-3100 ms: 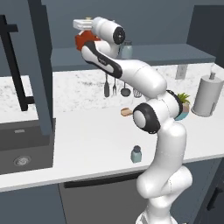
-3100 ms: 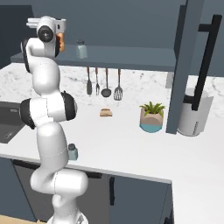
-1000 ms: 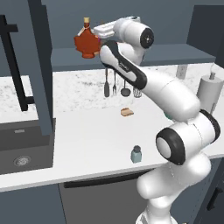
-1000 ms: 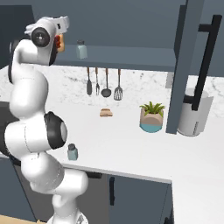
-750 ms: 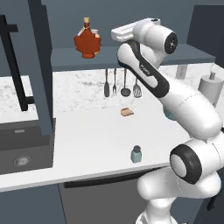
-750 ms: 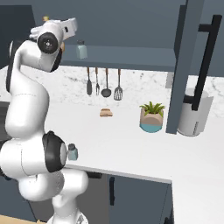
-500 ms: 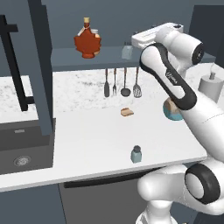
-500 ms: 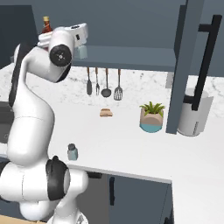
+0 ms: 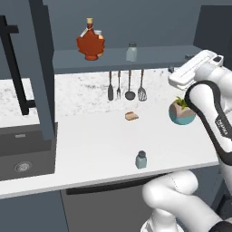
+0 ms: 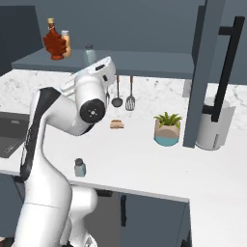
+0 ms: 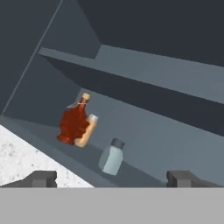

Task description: Put the shaker and condiment bottle from the counter next to their counterparts in the cabinet.

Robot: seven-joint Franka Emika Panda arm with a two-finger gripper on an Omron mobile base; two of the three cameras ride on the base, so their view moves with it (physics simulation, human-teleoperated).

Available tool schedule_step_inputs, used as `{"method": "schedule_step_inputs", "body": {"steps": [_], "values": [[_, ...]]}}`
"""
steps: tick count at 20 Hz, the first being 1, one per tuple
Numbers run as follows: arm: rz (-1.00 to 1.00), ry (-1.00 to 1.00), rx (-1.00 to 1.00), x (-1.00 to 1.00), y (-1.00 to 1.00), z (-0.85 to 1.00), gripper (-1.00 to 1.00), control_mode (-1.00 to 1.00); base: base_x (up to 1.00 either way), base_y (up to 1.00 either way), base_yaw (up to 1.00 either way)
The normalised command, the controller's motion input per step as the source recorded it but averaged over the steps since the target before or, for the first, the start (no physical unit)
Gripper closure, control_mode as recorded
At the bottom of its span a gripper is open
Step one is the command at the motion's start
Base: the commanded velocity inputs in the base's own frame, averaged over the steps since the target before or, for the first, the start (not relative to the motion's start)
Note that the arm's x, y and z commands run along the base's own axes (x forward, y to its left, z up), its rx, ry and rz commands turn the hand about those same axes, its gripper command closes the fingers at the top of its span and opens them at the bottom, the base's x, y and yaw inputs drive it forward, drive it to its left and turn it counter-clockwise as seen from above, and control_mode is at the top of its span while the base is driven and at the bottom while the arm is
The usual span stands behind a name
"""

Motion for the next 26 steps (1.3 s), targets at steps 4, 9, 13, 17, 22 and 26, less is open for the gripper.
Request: {"method": "schedule_step_inputs", "body": {"steps": [4,9,13,17,22,26], "values": [[0.0,-0.14,-0.01,-0.57,-0.33,-1.0,-1.0,-1.0,0.0,0.0,0.0],[0.0,-0.2,0.02,-0.17,-0.28,-1.0,-1.0,-1.0,0.0,0.0,0.0],[0.07,0.02,0.01,0.37,-0.02,-1.0,-1.0,-1.0,0.0,0.0,0.0],[0.24,0.4,-0.02,0.71,-0.08,-1.0,-1.0,-1.0,0.0,0.0,0.0],[0.16,0.22,0.0,0.33,-0.18,-1.0,-1.0,-1.0,0.0,0.0,0.0],[0.14,0.1,0.0,0.32,-0.19,-0.62,-1.0,-1.0,0.0,0.0,0.0]]}}
